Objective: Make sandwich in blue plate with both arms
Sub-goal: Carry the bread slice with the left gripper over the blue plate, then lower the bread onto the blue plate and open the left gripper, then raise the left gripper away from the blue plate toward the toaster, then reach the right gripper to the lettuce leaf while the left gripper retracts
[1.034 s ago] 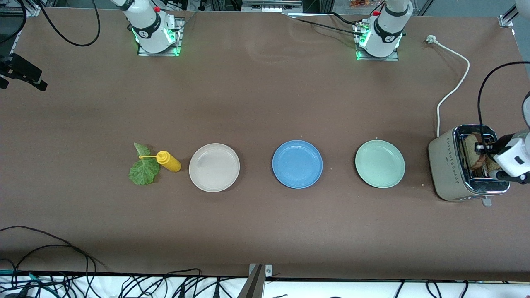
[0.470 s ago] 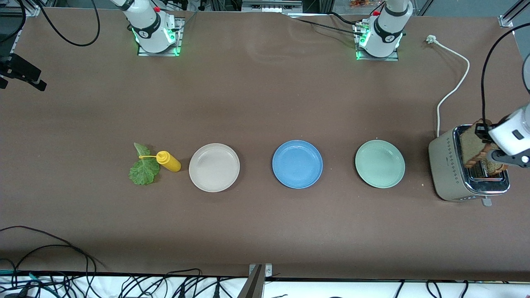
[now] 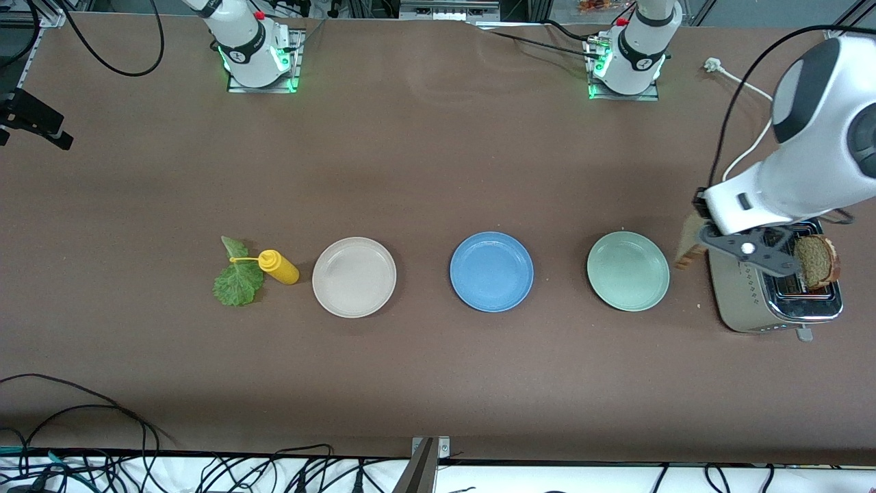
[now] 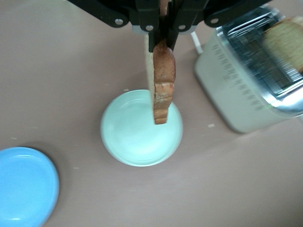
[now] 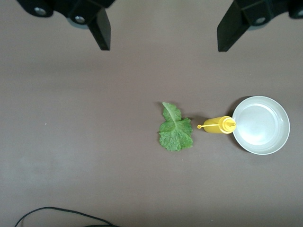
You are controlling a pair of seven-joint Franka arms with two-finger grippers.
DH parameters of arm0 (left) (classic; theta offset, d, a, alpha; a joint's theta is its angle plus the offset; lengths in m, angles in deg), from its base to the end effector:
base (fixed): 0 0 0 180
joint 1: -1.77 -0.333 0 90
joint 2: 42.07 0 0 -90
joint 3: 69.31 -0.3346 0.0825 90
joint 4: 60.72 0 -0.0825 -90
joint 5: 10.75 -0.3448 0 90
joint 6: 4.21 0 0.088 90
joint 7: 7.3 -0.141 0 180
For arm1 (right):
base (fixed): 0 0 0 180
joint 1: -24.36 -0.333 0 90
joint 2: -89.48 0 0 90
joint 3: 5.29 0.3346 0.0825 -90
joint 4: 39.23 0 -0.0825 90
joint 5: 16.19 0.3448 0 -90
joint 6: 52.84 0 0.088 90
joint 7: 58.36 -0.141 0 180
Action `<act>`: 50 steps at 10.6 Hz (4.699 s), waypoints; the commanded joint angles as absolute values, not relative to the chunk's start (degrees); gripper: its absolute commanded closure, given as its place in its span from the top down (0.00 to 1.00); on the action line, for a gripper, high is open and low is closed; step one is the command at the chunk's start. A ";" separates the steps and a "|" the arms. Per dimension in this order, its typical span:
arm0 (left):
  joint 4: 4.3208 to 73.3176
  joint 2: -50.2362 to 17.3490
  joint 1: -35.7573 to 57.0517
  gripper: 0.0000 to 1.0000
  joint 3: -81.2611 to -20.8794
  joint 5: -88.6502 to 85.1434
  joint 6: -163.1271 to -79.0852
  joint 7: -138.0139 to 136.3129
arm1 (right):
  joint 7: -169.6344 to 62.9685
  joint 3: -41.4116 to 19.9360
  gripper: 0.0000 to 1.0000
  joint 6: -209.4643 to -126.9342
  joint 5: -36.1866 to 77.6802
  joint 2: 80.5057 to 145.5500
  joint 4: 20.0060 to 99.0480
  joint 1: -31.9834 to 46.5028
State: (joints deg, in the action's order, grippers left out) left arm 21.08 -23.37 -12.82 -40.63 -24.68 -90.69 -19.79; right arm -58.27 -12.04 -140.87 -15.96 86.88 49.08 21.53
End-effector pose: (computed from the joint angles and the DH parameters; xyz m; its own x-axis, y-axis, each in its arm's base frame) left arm 0.5844 -0.0692 0.5025 0.8733 -0.4360 -0.2173 -0.4543 -0.8900 -0.0400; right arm 0.4974 -0.0351 0.6416 0.9970 -0.0667 0.0402 -0.0664 -0.9978 -0.0093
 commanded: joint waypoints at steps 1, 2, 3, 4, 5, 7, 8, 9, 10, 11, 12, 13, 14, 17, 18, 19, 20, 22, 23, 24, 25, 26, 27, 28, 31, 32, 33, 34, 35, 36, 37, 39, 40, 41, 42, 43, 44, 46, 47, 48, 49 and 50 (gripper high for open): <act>20.05 -17.03 -5.72 0.00 -40.48 -20.95 -92.26 -16.73 | -58.01 -12.23 1.00 -139.33 -15.13 87.10 47.60 21.72; 20.05 -15.80 -4.31 0.00 -40.57 -16.33 -94.80 -12.70 | -58.01 -12.23 1.00 -139.33 -15.13 87.10 47.60 21.63; 20.05 -14.39 -2.99 0.00 -40.57 -11.06 -97.17 -9.01 | -58.01 -12.23 1.00 -139.33 -15.05 87.10 47.60 21.63; 20.05 -13.07 -1.84 0.00 -40.57 -7.35 -101.37 -6.36 | -58.01 -12.14 1.00 -139.33 -15.04 87.10 47.60 21.63; 19.97 -11.15 -1.13 0.00 -40.57 -3.23 -105.50 -5.38 | -58.01 -12.14 1.00 -139.33 -15.04 87.10 47.60 21.63; 19.97 -7.11 -1.04 0.00 -40.57 9.40 -112.37 -5.28 | -58.01 -12.14 1.00 -139.33 -15.04 87.10 47.60 21.63; 19.97 -5.08 -0.95 0.00 -40.65 15.21 -114.14 -5.54 | -58.01 -12.14 1.00 -139.33 -15.04 87.10 47.60 21.63; 19.97 -3.06 -1.04 0.00 -40.66 20.40 -115.55 -6.24 | -58.01 -12.14 1.00 -139.33 -15.04 87.10 47.60 21.63; 19.97 -0.87 -1.13 0.00 -40.66 23.15 -115.74 -7.55 | -58.01 -12.23 1.00 -139.33 -15.04 87.10 47.60 21.63; 19.97 1.24 -1.48 0.00 -40.74 24.31 -115.74 -10.18 | -58.01 -12.14 1.00 -139.24 -15.04 87.10 47.60 21.63; 19.27 3.09 -1.74 0.00 -41.35 25.02 -115.74 -13.33 | -58.01 -12.14 1.00 -139.33 -15.04 87.10 47.60 21.63; 17.96 4.68 -1.74 0.00 -42.32 25.20 -115.74 -15.11 | -58.01 -12.14 1.00 -139.33 -15.04 87.10 47.60 21.63; 17.68 5.65 -1.74 0.00 -42.33 25.20 -115.74 -15.38 | -58.01 -12.14 1.00 -139.33 -14.96 87.10 47.60 21.63; 17.68 8.63 -1.74 0.00 -42.41 25.20 -115.74 -19.06 | -58.01 -12.06 1.00 -139.33 -15.04 87.10 47.60 21.63; 17.68 9.69 -2.00 0.00 -42.50 25.29 -115.83 -20.91 | -58.01 -12.14 1.00 -139.33 -14.96 87.10 47.60 21.63; 17.68 10.22 -2.27 0.00 -42.50 25.29 -115.83 -21.36 | -58.01 -12.14 1.00 -139.33 -15.04 87.10 47.60 21.63; 17.68 10.23 -2.36 0.07 -42.76 25.29 -115.74 -21.36 | -58.01 -12.14 1.00 -139.33 -14.96 87.10 47.60 21.63; 17.77 10.06 -3.14 1.00 -43.20 24.51 -115.65 -21.54 | -58.01 -12.14 1.00 -139.33 -14.96 87.10 47.60 21.63; 17.77 9.97 -3.58 1.00 -43.20 24.24 -115.65 -22.06 | -58.01 -12.14 1.00 -139.33 -15.04 87.10 47.60 21.63; 17.77 9.79 -3.76 1.00 -43.47 23.89 -115.65 -23.55 | -58.01 -12.14 1.00 -139.33 -14.96 87.10 47.60 21.63; 17.77 9.70 -4.55 1.00 -43.47 23.88 -115.65 -25.91 | -58.01 -12.14 1.00 -139.33 -15.04 87.10 47.60 21.63; 17.77 9.53 -5.51 1.00 -43.64 23.80 -115.65 -27.76 | -58.01 -12.14 1.00 -139.33 -15.04 87.10 47.60 21.63; 17.77 9.00 -6.31 1.00 -43.73 22.49 -115.39 -28.56 | -58.01 -12.14 1.00 -139.33 -15.04 87.10 47.60 21.63; 17.68 7.61 -6.84 1.00 -43.73 18.47 -115.39 -28.31 | -58.01 -12.14 1.00 -139.33 -15.04 87.10 47.60 21.63; 17.68 2.69 -7.89 1.00 -44.25 10.02 -114.69 -27.69 | -57.93 -12.14 1.00 -139.15 -15.13 87.10 47.60 21.63; 17.68 0.58 -8.85 1.00 -44.52 6.34 -113.64 -27.08 | -58.01 -12.06 1.00 -138.98 -15.05 87.10 47.60 21.63; 17.68 -2.40 -9.47 1.00 -44.61 0.91 -112.33 -26.38 | -58.01 -12.06 1.00 -139.06 -14.96 87.10 47.60 21.63; 17.77 -4.86 -10.26 1.00 -44.52 -3.93 -111.01 -25.50 | -58.01 -12.06 1.00 -139.06 -14.96 87.10 47.60 21.63; 17.77 -7.41 -10.27 1.00 -44.52 -7.54 -108.91 -24.54 | -58.01 -11.97 1.00 -138.98 -14.87 87.19 47.60 21.63; 17.77 -10.05 -10.36 1.00 -44.61 -11.24 -107.32 -22.96 | -58.01 -11.88 1.00 -138.89 -14.87 87.54 47.69 21.37; 17.86 -12.86 -10.36 1.00 -44.61 -15.45 -104.87 -22.25 | -57.93 -11.53 1.00 -138.10 -14.87 87.98 48.13 21.02; 17.86 -19.01 -11.31 1.00 -44.70 -17.78 -98.46 -20.41 | -56.88 -11.53 1.00 -135.90 -14.95 90.69 48.04 20.93; 18.12 -21.91 -12.63 1.00 -44.52 -17.78 -94.25 -20.14 | -56.00 -11.44 1.00 -137.64 -14.87 93.32 47.78 20.76; 18.03 -24.72 -13.95 1.00 -44.44 -17.43 -90.73 -20.13 | -56.08 -11.44 1.00 -142.01 -14.96 97.08 47.78 20.58; 18.12 -27.19 -14.05 1.00 -44.43 -17.34 -89.21 -20.13 | -56.25 -11.44 1.00 -146.66 -15.30 100.86 47.78 20.23; 18.21 -28.08 -14.05 1.00 -44.52 -17.69 -87.72 -20.05 | -56.26 -11.44 1.00 -150.97 -15.31 105.34 47.78 20.23; 18.12 -28.00 -14.40 1.00 -44.52 -17.34 -87.44 -20.31 | -56.26 -11.44 1.00 -153.89 -15.22 108.78 47.52 20.23; 17.86 -28.18 -14.66 1.00 -44.43 -17.25 -87.44 -20.57 | -56.34 -11.70 1.00 -160.65 -14.87 111.88 49.00 18.84; 18.38 -28.87 -14.49 1.00 -44.87 -16.64 -85.96 -20.92 | -56.43 -11.70 1.00 -161.29 -14.87 114.06 48.84 18.47; 18.91 -30.27 -12.14 1.00 -47.57 -16.63 -84.73 -20.40 | -56.43 -11.70 1.00 -161.65 -14.87 116.43 48.23 18.47; 19.09 -30.81 -7.76 1.00 -52.21 -16.20 -84.89 -20.40 | -56.43 -11.62 1.00 -162.87 -14.87 118.55 47.78 18.30; 19.26 -31.34 -2.76 1.00 -57.04 -15.41 -84.98 -20.40 | -55.56 -11.70 1.00 -165.23 -14.78 120.39 47.78 18.03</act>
State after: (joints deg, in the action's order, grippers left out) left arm 17.12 -27.97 -11.55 -48.09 -16.30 -85.40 -20.88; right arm -57.22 -11.28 -162.06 -15.87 116.22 49.42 18.50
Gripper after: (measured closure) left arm 0.000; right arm 0.000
